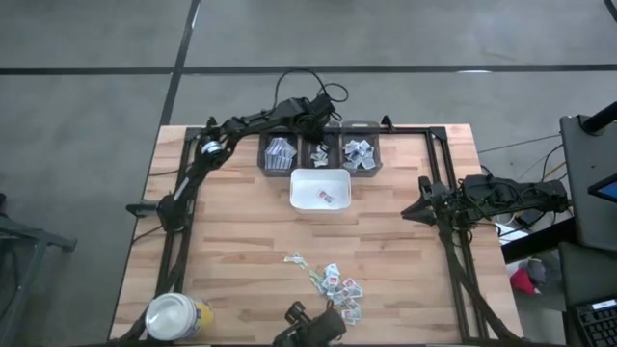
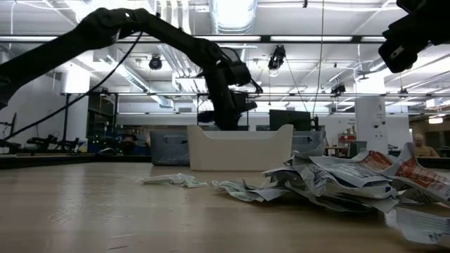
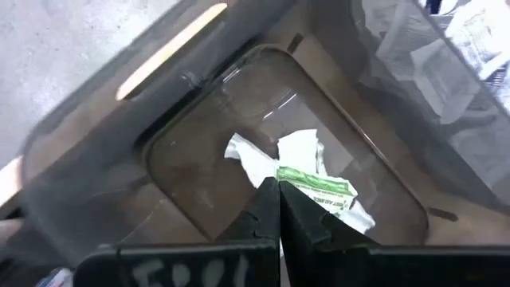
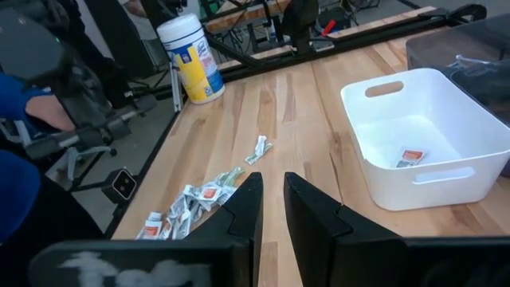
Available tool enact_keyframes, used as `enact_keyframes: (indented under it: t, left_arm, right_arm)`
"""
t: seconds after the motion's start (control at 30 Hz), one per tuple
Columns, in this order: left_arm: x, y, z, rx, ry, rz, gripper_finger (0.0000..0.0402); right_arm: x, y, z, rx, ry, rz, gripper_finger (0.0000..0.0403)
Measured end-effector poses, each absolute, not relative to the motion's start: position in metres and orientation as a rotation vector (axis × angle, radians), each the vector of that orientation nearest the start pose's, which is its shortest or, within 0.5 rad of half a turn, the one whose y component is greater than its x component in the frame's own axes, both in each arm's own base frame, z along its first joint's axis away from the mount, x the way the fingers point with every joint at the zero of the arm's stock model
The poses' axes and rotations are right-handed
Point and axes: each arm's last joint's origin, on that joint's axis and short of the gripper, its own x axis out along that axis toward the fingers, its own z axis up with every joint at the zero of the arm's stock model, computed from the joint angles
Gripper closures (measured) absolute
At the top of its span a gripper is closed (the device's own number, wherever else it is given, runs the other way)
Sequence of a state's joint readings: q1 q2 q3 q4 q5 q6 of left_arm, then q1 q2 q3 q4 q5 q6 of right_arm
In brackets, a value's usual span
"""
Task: Pick & Place First Aid Supplies
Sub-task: Put the green band aid into the middle black bin
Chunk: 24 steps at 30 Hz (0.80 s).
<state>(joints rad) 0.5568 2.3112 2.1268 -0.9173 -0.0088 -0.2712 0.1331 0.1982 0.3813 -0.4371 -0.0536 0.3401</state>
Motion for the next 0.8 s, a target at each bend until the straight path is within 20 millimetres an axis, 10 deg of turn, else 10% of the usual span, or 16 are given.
enact_keyframes:
  t: [0.6, 0.8]
  left_arm:
    - [0.425, 0.267, 0.212, -0.528, 1.025, 0.642, 0.04]
    - [0.424, 0.267, 0.212, -0.514, 1.03, 0.633, 0.0339]
  right_arm:
    - [0.084, 0.013, 0.235, 0.327, 0.284, 0.14, 0.0351]
    - [0.084, 0.013, 0.235, 0.327, 0.284, 0.14, 0.0351]
